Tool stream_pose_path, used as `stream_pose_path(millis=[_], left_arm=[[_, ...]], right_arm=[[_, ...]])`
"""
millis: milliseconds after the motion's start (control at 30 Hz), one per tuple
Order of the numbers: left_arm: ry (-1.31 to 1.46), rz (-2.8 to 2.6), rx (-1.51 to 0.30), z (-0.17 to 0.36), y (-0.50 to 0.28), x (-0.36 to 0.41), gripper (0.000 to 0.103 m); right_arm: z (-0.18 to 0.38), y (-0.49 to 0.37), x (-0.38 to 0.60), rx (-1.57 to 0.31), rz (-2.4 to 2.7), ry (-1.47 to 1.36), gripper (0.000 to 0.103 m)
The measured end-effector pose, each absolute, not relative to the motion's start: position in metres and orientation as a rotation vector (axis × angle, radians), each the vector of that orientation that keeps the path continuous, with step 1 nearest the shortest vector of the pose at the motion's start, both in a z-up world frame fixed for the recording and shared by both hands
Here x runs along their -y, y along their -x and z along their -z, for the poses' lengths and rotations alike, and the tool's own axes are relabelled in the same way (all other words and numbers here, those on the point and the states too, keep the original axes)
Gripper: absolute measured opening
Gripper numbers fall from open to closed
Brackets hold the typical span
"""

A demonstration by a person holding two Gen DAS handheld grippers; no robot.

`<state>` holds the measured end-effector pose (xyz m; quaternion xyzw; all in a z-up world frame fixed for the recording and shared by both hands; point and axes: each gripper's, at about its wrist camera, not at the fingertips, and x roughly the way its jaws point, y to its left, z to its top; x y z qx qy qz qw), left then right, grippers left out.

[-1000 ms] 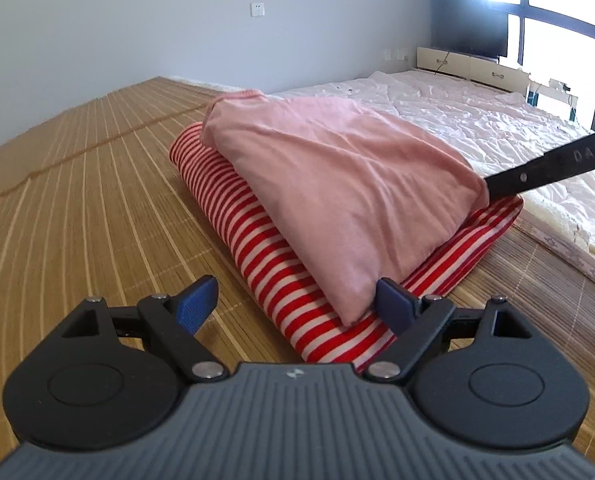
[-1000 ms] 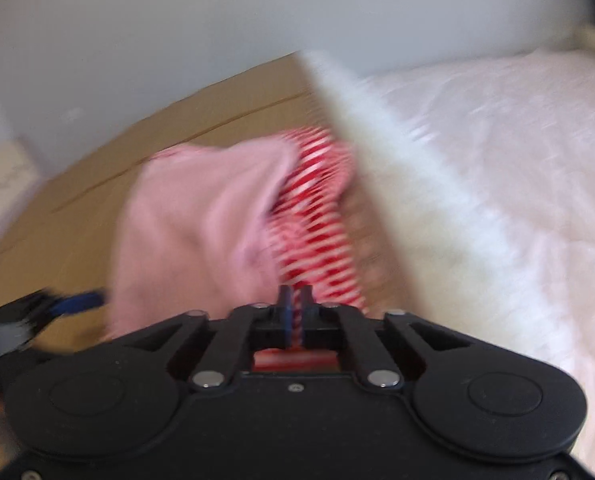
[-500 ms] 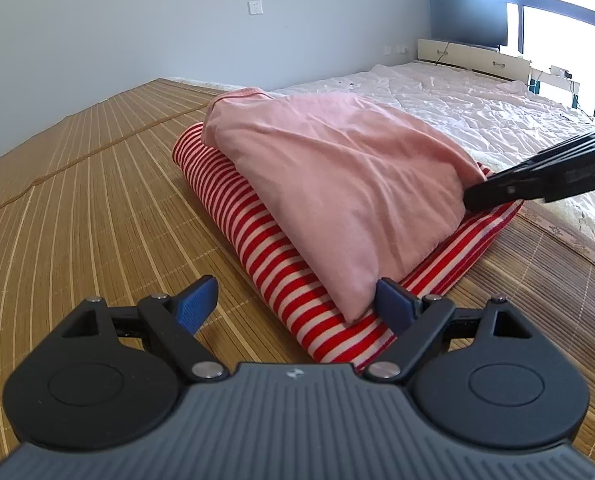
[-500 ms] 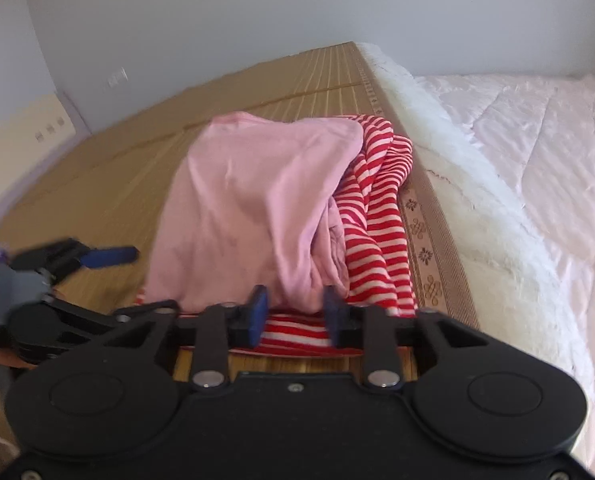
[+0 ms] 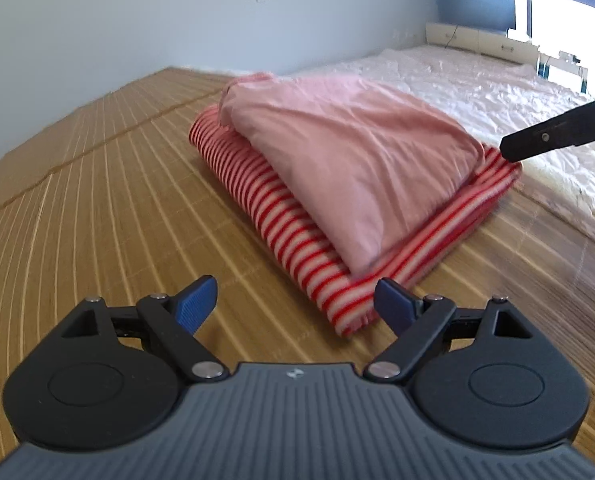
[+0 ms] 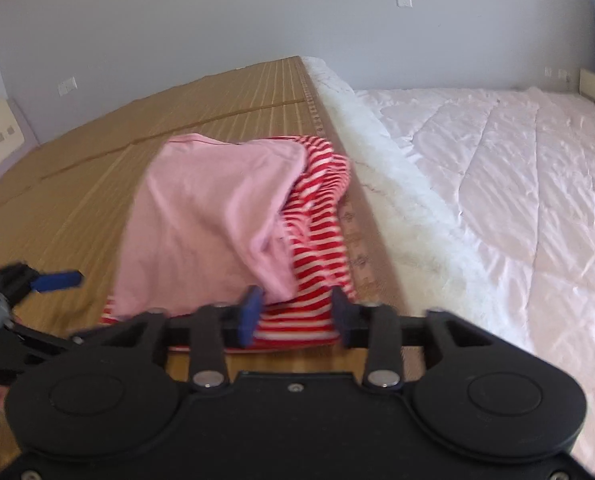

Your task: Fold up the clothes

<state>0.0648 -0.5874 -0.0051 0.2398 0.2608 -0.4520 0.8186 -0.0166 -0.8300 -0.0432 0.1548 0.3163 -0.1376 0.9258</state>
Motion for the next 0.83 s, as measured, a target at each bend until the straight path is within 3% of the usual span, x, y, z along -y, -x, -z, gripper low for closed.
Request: stream_pose_path(millis=[67,433,833], left_arm=[[-0.521,0.961,-0.575,0.007,-0.057,0.582,0.09],[-0.558,0.947,-0.605,0.017,-0.024,0.557,0.09],[-0.584,0.938,-0.608,0.021,-0.023,0.558,0.09]], right_arm=[[0.047,0.019,0.816,-0.665,0.268,-0.351,0.061],[0.079,0.013,0.754,-0.795,0.328,-0.285,0.068],[0.091,0.013,0.739,-0.838,0.325,-0.238,0.069]])
